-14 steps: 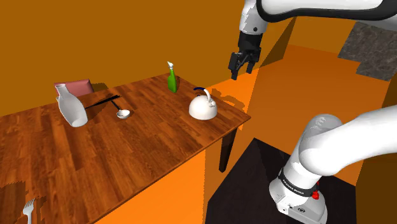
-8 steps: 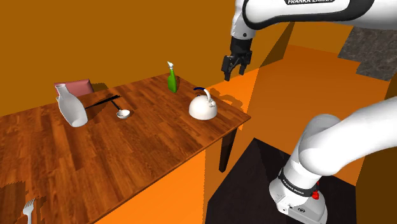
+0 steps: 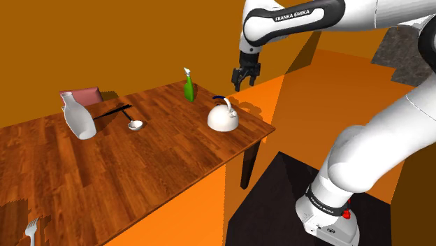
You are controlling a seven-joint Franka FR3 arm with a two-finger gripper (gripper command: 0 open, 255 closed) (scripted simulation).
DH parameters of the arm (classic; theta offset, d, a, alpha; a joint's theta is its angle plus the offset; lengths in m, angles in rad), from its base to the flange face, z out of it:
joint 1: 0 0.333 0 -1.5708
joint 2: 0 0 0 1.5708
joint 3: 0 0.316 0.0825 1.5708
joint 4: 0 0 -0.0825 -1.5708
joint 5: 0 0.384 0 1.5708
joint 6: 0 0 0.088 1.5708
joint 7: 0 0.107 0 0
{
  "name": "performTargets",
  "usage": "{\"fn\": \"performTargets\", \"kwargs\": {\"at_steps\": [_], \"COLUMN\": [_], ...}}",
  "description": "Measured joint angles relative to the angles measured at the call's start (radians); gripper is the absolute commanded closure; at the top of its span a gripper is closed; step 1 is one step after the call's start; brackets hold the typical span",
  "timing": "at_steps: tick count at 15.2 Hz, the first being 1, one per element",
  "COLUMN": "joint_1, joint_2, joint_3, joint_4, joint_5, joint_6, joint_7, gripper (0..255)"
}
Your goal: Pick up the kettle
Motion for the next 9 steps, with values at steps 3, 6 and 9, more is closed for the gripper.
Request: {"fn": "performTargets", "kwargs": {"at_steps": [3,6,9], "joint_1": [-0.003,-0.005,-0.016], "joint_2": [0.108,0.218,0.332], "joint_3": [-0.027,-0.046,-0.068], "joint_4": [0.047,0.122,0.19], "joint_5": [0.014,0.038,0.067], "joint_6": [0.06,0.094,0.135], "joint_7": [-0.036,-0.071,-0.118], "gripper": [0,0,0]}}
